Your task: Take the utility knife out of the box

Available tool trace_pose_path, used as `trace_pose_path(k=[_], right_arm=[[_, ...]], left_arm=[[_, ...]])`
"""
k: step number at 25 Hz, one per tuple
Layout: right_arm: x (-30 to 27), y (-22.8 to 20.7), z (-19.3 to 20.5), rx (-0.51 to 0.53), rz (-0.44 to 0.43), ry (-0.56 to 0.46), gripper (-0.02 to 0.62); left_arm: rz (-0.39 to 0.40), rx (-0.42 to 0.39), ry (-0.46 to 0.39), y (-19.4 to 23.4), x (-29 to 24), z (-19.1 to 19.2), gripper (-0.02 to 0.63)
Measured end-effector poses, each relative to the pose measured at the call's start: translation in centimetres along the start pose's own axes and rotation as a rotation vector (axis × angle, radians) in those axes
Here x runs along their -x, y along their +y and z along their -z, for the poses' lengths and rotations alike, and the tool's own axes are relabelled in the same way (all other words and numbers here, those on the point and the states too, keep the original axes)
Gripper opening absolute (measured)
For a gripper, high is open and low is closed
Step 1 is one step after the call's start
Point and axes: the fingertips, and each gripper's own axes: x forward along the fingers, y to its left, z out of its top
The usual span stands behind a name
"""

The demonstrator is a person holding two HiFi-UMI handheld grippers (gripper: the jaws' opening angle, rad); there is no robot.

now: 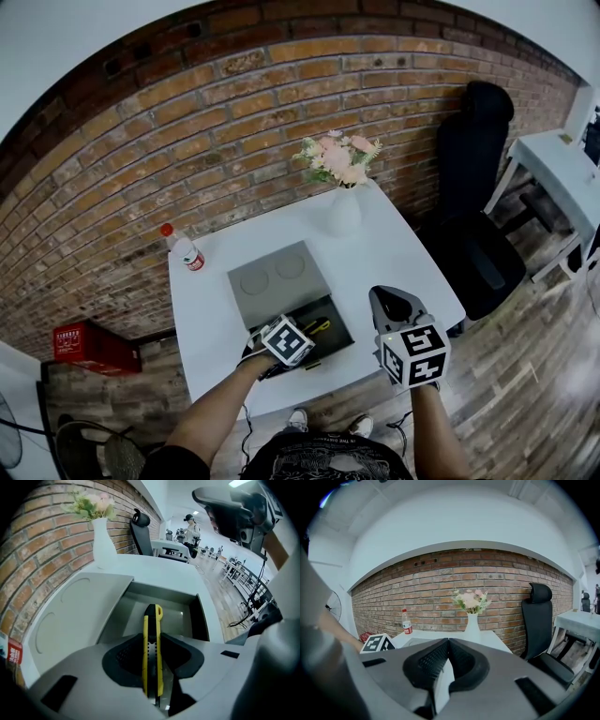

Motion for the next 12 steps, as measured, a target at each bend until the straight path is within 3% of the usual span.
trace_pose_path(k=[12], right_arm=[[1.4, 0.6, 0.1, 0.0, 0.012, -0.009, 0.018]], left_arm=[[-0.06, 0.032, -0.058, 0.2, 1.1, 0.3, 0.127]])
